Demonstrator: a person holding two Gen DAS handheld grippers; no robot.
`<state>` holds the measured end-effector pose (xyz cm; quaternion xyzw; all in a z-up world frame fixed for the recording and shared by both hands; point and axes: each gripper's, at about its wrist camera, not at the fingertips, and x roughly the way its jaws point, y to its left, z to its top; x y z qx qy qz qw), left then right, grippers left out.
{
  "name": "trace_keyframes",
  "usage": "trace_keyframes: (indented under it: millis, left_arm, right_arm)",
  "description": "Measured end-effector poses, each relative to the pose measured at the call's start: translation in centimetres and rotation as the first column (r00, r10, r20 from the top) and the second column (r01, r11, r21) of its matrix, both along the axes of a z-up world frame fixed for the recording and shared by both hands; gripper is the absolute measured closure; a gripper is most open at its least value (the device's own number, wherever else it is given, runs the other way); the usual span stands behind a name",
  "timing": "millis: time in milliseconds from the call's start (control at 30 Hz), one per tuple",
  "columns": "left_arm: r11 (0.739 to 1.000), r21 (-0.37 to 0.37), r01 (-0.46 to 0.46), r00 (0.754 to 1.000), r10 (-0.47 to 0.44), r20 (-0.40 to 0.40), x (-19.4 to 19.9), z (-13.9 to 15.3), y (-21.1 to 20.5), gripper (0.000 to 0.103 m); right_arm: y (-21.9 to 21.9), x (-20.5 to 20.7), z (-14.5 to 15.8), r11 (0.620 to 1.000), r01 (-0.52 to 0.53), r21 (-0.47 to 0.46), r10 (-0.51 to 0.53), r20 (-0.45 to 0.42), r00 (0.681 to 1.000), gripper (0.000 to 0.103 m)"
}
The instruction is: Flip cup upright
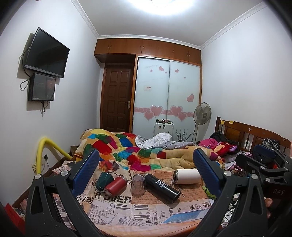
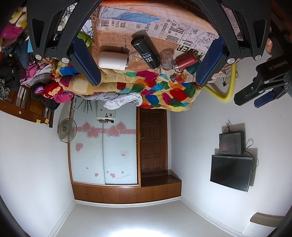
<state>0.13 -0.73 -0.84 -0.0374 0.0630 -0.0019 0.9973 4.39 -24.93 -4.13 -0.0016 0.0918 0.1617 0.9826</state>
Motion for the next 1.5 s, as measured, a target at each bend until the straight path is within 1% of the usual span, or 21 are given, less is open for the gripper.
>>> trace_keyframes:
  millis: [100, 267, 400, 533, 600, 667, 800, 900, 967, 1000, 1100, 1200, 1233, 1300, 1367, 1400, 1467, 1500]
  left_arm:
    - [1.0, -0.005, -0.003, 1.0, 0.003, -0.013, 0.4, -0.4, 0.0, 0.0]
    - [1.0, -0.023, -0.008, 0.999, 0.007, -0.052, 2.3, -1.3, 0.6, 0.0]
    - [0.999, -0.03, -0.031, 0.994, 0.028, -0.108, 4.8, -2.5, 1.3, 0.0]
    - [0.997, -0.046, -0.06, 0.981, 0.05, -0.185, 7.7, -4.5, 2.6, 0.0]
    - [0.996, -0.049, -0.078, 0.972, 0.065, -0.227, 9.2, -5.8, 3.2, 0.0]
    - [0.994, -0.05, -0.096, 0.96, 0.079, -0.267, 10.5, -7.1, 3.8, 0.0]
    - [0.991, -0.042, -0.129, 0.936, 0.107, -0.336, 13.0, -9.7, 5.0, 0.0]
    - [0.988, -0.052, -0.145, 0.916, 0.114, -0.386, 14.8, -11.8, 5.9, 0.0]
    - [0.987, -0.065, -0.146, 0.906, 0.107, -0.409, 15.7, -12.8, 6.5, 0.0]
    - [0.987, -0.07, -0.145, 0.901, 0.103, -0.421, 16.1, -13.3, 6.7, 0.0]
    - [0.988, -0.067, -0.141, 0.889, 0.096, -0.448, 16.9, -14.6, 6.7, 0.0]
    - [0.989, -0.049, -0.14, 0.877, 0.101, -0.47, 17.7, -15.7, 6.5, 0.0]
    - [0.989, -0.046, -0.14, 0.873, 0.101, -0.477, 18.0, -16.0, 6.4, 0.0]
    - [0.989, -0.05, -0.139, 0.864, 0.096, -0.494, 18.6, -16.7, 6.4, 0.0]
    - [0.989, -0.06, -0.139, 0.856, 0.089, -0.509, 19.0, -17.3, 6.4, 0.0]
    - [0.988, -0.063, -0.138, 0.853, 0.087, -0.515, 19.1, -17.5, 6.5, 0.0]
    - [0.988, -0.067, -0.138, 0.848, 0.083, -0.524, 19.4, -18.0, 6.5, 0.0]
    - [0.988, -0.068, -0.138, 0.846, 0.082, -0.526, 19.5, -18.1, 6.5, 0.0]
  right_arm:
    - [0.1, 0.7, -0.5, 1.0, 0.002, -0.004, -0.002, -0.015, 1.0, 0.0]
    - [0.1, 2.3, -1.3, 1.0, 0.006, -0.014, -0.006, -0.052, 0.999, 0.0]
    - [0.1, 4.6, -2.5, 0.999, 0.008, -0.039, -0.012, -0.099, 0.995, 0.0]
    - [0.6, 8.1, -4.4, 0.997, -0.02, -0.073, 0.007, -0.168, 0.986, 0.0]
    - [1.2, 11.0, -5.9, 0.993, -0.04, -0.109, 0.013, -0.232, 0.973, 0.0]
    - [1.9, 13.0, -7.0, 0.989, -0.063, -0.134, 0.023, -0.281, 0.959, 0.0]
    - [3.1, 17.9, -10.3, 0.975, -0.126, -0.184, 0.039, -0.416, 0.909, 0.0]
    - [4.0, 20.6, -12.2, 0.96, -0.178, -0.214, 0.051, -0.494, 0.868, 0.0]
    - [4.7, 22.4, -13.5, 0.95, -0.217, -0.226, 0.06, -0.55, 0.833, 0.001]
    - [5.0, 23.3, -14.2, 0.945, -0.241, -0.223, 0.069, -0.582, 0.81, 0.001]
    - [6.0, 25.6, -15.8, 0.928, -0.3, -0.223, 0.087, -0.652, 0.754, 0.002]
    - [6.9, 27.5, -16.9, 0.913, -0.327, -0.244, 0.077, -0.684, 0.726, 0.002]
    - [7.2, 28.2, -17.3, 0.909, -0.338, -0.245, 0.076, -0.699, 0.711, 0.002]
    - [7.7, 29.0, -17.9, 0.902, -0.356, -0.243, 0.077, -0.721, 0.688, 0.005]
    - [8.3, 29.6, -18.3, 0.896, -0.373, -0.24, 0.079, -0.74, 0.667, 0.011]
    - [8.6, 29.8, -18.6, 0.891, -0.388, -0.236, 0.085, -0.753, 0.653, 0.012]
    - [9.1, 30.5, -19.2, 0.882, -0.407, -0.237, 0.085, -0.77, 0.633, 0.019]
    - [9.4, 30.7, -19.5, 0.877, -0.418, -0.236, 0.085, -0.782, 0.618, 0.021]
